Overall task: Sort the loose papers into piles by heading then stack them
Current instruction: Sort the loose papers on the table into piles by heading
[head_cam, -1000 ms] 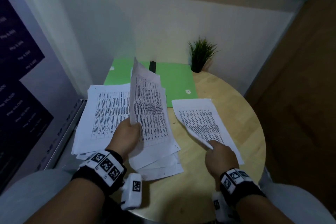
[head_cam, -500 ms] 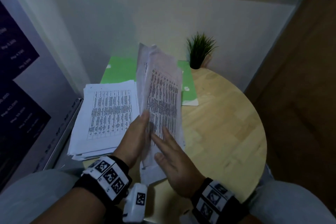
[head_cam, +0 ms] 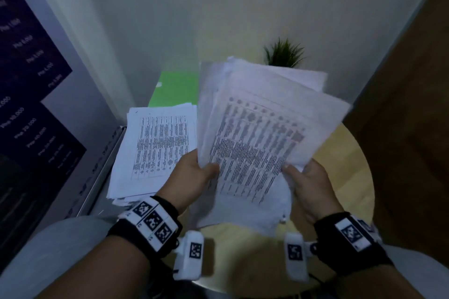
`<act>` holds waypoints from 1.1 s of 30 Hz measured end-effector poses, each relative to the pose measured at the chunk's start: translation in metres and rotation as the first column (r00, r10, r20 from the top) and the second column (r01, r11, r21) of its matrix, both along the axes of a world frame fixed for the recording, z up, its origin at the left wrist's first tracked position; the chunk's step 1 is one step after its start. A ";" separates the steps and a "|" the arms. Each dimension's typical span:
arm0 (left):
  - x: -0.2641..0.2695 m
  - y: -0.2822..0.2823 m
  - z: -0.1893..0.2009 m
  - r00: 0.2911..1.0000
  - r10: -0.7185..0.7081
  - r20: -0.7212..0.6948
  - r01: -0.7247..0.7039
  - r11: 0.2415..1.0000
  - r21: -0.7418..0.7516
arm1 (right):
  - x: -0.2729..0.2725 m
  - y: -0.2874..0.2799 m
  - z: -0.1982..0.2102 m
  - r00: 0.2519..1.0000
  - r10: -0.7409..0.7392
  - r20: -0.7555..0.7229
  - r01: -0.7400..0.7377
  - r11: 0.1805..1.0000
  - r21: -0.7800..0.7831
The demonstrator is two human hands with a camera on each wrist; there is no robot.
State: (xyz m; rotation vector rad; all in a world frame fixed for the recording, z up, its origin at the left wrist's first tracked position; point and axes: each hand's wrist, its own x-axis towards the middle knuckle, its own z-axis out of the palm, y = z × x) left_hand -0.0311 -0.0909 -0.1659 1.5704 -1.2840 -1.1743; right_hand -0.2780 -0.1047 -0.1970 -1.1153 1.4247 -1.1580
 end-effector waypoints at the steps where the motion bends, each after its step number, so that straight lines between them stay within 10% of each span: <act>1: -0.002 -0.001 0.000 0.999 0.044 0.015 -0.043 0.999 -0.032 | 0.003 0.002 0.005 0.997 -0.010 -0.079 0.006 0.999 -0.054; 10: -0.026 0.006 0.006 0.973 0.088 -0.215 -0.172 0.896 -0.410 | 0.017 0.023 0.043 0.979 -0.173 -0.110 0.097 0.862 -0.497; 21: -0.025 0.006 -0.016 0.969 0.039 -0.242 -0.126 0.927 -0.353 | 0.018 0.030 -0.002 0.982 -0.153 -0.110 0.113 0.945 -0.307; 26: -0.023 0.008 -0.044 1.000 -0.003 0.010 0.005 0.990 -0.141 | 0.021 0.035 -0.031 0.964 -0.089 -0.251 0.091 0.996 -0.005; 33: 0.023 -0.022 -0.010 0.932 0.354 0.083 -0.331 0.921 -0.207 | 0.016 0.024 -0.018 0.972 0.096 -0.213 -0.045 0.971 0.233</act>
